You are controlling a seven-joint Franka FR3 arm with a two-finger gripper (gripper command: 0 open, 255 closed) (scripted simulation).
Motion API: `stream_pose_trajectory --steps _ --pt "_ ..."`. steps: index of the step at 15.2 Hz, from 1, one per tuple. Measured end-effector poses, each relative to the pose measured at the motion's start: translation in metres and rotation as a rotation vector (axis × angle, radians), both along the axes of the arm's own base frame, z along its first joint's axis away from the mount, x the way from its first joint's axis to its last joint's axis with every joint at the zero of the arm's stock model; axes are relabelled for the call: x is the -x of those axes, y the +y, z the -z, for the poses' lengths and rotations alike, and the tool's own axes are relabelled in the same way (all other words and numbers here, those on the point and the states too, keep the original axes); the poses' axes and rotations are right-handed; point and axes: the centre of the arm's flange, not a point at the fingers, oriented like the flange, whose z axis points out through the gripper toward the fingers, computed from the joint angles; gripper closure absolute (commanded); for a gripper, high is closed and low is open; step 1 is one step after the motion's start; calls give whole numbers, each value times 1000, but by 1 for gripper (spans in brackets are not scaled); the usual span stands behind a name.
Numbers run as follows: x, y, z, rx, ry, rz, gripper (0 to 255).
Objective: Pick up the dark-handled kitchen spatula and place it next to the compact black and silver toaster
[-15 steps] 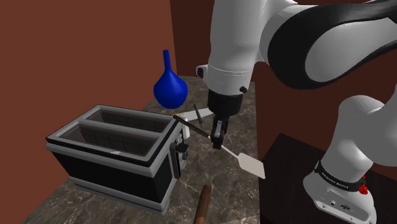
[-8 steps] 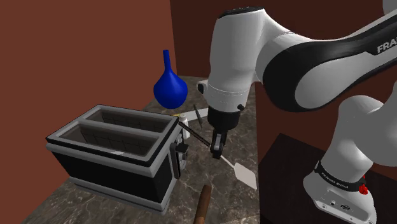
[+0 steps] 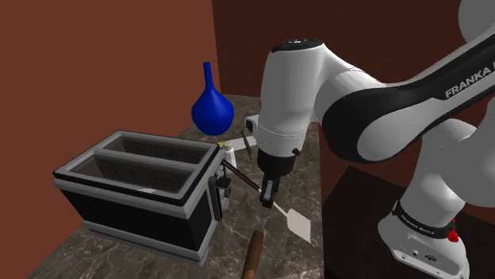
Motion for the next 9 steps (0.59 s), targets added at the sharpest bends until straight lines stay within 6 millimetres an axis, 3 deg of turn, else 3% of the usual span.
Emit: stream_pose_trajectory --steps 9 --pt "0 -1 48 2 3 0 255"
